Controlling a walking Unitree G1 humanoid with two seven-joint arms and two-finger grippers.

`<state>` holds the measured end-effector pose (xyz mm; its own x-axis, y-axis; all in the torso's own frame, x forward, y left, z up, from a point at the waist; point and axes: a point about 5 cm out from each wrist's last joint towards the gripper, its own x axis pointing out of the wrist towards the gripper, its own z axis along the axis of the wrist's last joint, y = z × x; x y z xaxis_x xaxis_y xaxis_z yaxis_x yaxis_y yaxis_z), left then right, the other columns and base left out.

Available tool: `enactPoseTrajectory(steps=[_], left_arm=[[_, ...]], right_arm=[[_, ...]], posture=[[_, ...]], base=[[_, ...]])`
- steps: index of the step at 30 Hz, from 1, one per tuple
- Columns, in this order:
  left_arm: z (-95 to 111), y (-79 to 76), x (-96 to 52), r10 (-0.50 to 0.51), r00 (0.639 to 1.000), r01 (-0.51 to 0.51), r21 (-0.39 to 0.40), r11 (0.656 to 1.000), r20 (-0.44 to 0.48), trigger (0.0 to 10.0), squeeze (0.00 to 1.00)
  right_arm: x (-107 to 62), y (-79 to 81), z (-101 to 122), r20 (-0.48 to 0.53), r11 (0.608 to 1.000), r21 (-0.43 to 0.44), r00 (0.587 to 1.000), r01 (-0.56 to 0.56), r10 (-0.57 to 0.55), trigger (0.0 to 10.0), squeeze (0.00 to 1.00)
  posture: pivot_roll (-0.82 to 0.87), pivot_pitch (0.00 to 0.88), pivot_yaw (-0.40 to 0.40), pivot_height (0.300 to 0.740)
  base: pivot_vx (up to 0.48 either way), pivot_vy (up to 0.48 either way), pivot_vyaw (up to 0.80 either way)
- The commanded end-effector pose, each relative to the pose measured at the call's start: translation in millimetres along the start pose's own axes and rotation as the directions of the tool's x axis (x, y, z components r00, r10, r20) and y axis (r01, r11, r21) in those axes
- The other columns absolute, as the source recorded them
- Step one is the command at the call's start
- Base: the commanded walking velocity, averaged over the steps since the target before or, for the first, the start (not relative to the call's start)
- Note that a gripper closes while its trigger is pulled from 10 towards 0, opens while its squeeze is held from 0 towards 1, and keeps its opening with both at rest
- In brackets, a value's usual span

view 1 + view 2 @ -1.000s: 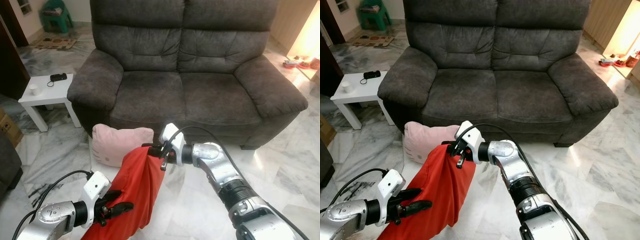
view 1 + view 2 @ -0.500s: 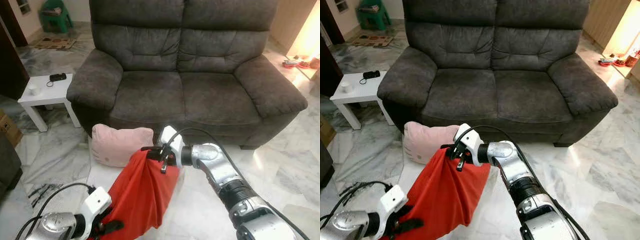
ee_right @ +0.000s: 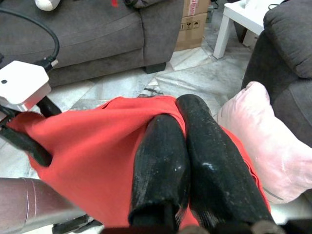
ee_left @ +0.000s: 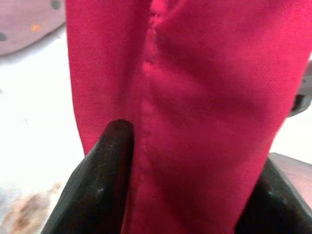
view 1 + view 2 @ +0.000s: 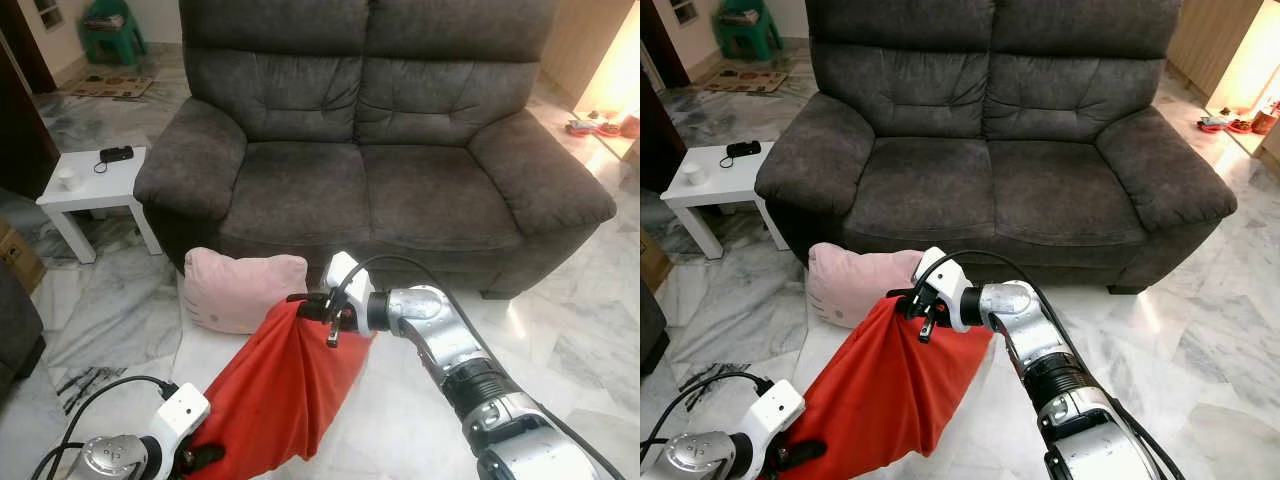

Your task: Move the pillow to the sofa from floor

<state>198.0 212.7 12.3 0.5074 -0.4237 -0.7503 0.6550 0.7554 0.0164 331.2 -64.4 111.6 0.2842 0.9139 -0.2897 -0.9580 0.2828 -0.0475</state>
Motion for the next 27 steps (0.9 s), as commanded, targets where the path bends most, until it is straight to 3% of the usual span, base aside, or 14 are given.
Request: enactPoseTrajectory(steps=[1, 2, 16, 27], left_arm=[[-12.2, -0.7, -0.1, -0.003, 0.999, 0.002, -0.036, 0.999, -0.038, 10.0, 0.00], [-14.5, 0.5, 0.5, 0.010, 0.999, -0.012, -0.052, 0.999, -0.036, 0.0, 0.00], [-23.6, 11.2, 0.9, 0.122, 0.992, -0.123, -0.039, 0.992, -0.045, 0.0, 0.00], [0.6, 32.8, -7.6, 0.293, 0.953, -0.290, -0.040, 0.956, 0.081, 0.0, 0.00]], right_arm=[[-2.2, -11.2, 38.3, 0.139, 0.996, -0.079, 0.990, 0.029, -0.018, 10.0, 0.00], [-3.3, -12.0, 38.6, 0.140, 0.996, -0.079, 0.990, 0.031, -0.020, 10.0, 0.00], [-8.2, -14.2, 27.0, 0.124, 0.997, -0.046, 0.991, 0.063, -0.057, 10.0, 0.00], [-12.9, -12.5, 9.3, 0.080, 0.996, -0.014, 0.993, 0.093, -0.092, 10.0, 0.00]], posture=[[0.16, 0.000, -0.076, 0.740], [0.16, 0.000, -0.077, 0.740], [0.17, 0.000, -0.076, 0.740], [0.17, 0.000, -0.073, 0.740]], base=[[0.000, 0.000, 0.00], [0.000, 0.000, 0.00], [0.000, 0.000, 0.00], [0.000, 0.000, 0.00]])
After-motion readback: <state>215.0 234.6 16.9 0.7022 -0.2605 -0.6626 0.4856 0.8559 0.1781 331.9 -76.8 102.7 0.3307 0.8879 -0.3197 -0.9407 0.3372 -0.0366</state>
